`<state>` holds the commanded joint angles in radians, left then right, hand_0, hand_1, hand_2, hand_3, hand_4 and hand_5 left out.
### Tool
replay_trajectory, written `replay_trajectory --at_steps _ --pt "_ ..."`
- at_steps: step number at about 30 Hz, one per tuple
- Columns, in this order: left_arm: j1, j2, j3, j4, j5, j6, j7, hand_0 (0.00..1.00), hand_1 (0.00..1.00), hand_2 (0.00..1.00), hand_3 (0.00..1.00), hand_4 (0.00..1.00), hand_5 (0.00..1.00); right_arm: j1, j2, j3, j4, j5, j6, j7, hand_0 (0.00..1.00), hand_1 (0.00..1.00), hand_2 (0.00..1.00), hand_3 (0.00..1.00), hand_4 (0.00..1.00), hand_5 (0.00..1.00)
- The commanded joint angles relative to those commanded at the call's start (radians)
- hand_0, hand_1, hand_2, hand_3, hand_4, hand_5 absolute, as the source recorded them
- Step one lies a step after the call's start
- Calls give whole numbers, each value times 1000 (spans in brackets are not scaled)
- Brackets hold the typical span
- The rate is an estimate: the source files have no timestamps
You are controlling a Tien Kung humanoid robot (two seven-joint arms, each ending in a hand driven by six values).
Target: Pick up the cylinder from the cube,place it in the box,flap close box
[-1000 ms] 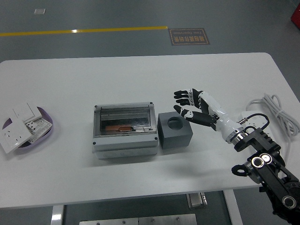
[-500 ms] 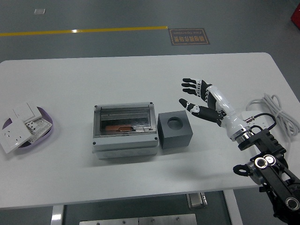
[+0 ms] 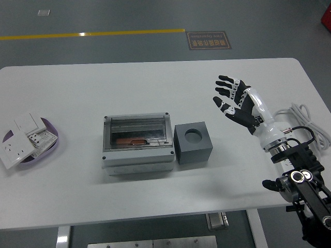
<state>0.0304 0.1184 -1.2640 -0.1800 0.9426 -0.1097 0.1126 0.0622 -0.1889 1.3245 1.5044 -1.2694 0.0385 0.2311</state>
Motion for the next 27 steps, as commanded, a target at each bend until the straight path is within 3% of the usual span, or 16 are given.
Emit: replay_trajectory --at_steps 15,27 --pt "-1 -1 -3 0 -5 0 -5 638 673 676 715 763 315 3 -2 -34 -13 6 -2 5 796 733 742 743 778 240" --pt "-4 -6 -21 0 8 2 -6 637 673 676 712 768 324 14 10 -59 -50 89 -5 31 785 728 733 733 771 236"
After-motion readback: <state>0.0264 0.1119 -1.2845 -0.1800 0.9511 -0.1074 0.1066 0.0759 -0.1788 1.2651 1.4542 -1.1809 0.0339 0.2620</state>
